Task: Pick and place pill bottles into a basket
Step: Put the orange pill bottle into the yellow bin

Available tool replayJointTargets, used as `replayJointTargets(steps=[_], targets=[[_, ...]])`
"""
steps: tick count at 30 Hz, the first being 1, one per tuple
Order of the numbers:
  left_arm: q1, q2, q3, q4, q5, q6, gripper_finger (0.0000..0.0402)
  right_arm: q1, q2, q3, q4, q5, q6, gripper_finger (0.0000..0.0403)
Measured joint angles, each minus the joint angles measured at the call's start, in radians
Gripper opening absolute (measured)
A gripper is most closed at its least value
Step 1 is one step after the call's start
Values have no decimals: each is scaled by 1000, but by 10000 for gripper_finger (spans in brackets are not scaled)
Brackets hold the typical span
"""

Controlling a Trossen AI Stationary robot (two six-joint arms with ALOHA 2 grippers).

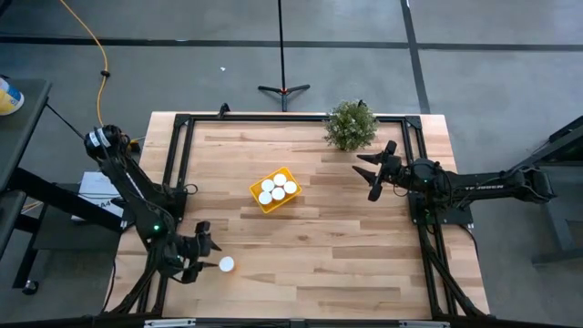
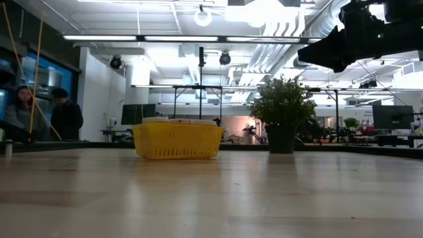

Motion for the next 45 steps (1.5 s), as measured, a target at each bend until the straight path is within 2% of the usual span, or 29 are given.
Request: replayJointTargets(steps=[6, 10, 18, 25, 30, 37, 43, 45], targets=[[2, 0, -92, 155, -57, 39, 264, 0, 0, 0, 0, 0, -1, 172], [2, 0, -140, 279, -28, 46, 264, 0, 0, 0, 0, 0, -2, 172], [2, 0, -141, 287, 66, 74, 264, 0, 0, 0, 0, 0, -2, 172], [2, 0, -141, 377, 21, 212, 264, 0, 0, 0, 0, 0, -2, 172], [2, 10, -141, 385, 8, 218, 264, 0, 0, 0, 0, 0, -3, 172], [10, 116, -141, 431, -8, 202, 264, 0, 0, 0, 1, 0, -2, 172], [67, 153, -141, 528, -6, 228, 264, 0, 0, 0, 8, 0, -2, 172], [90, 157, -141, 531, 23, 229, 264, 0, 0, 0, 8, 0, -2, 172]])
